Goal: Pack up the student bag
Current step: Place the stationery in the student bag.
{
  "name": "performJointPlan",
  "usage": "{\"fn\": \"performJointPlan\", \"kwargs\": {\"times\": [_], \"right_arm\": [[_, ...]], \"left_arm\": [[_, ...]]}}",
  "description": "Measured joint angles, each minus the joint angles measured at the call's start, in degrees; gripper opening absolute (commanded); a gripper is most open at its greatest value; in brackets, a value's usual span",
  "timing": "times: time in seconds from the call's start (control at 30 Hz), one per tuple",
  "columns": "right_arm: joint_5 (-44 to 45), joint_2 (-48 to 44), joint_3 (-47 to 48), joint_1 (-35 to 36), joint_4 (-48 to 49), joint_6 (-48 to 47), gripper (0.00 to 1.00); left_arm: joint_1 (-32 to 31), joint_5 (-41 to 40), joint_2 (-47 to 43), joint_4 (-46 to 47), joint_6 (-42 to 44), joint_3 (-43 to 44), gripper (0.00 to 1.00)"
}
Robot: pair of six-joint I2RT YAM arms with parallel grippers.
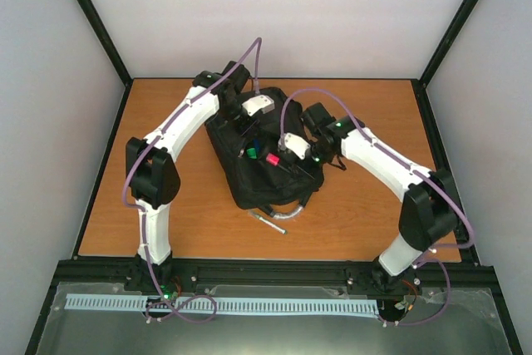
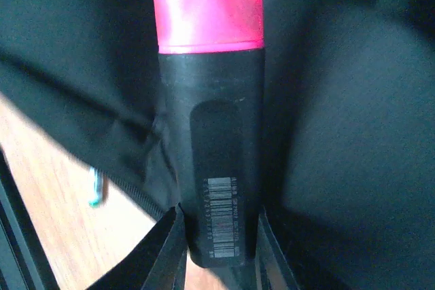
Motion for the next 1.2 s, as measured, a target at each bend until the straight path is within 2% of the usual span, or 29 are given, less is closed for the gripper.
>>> {"fn": "performJointPlan", "kwargs": {"times": [0.27,0.43,0.53,0.6,0.63,0.93,1.03,1.2], "right_arm": [[-0.7,8.4,7.5,0.0,4.1,17.0,0.03],[-1.5,11.1,9.9,0.0,5.2,24.0,0.04],[-1.9,12.4,11.2,0.0,5.9,26.7,0.16],[-2.0,12.7,11.4,0.0,5.9,27.3,0.29],[-2.2,12.8,11.5,0.0,5.9,27.7,0.32],[-4.5,12.2,10.5,0.0,6.8,27.1,0.43],[-5.4,10.8,8.9,0.0,6.7,25.4,0.42],[-7.4,8.0,7.7,0.0,5.5,18.7,0.31]], "left_arm": [[-0.6,-0.8,0.0,0.0,0.0,0.0,0.05],[-0.9,-1.6,0.0,0.0,0.1,0.0,0.05],[-1.0,-1.8,0.0,0.0,0.1,0.0,0.05],[-1.0,-1.9,0.0,0.0,0.1,0.0,0.05],[-1.0,-1.9,0.0,0.0,0.1,0.0,0.05],[-1.0,-1.9,0.0,0.0,0.1,0.0,0.05],[-1.0,-2.0,0.0,0.0,0.1,0.0,0.05],[-1.1,-2.3,0.0,0.0,0.2,-0.1,0.05]]}}
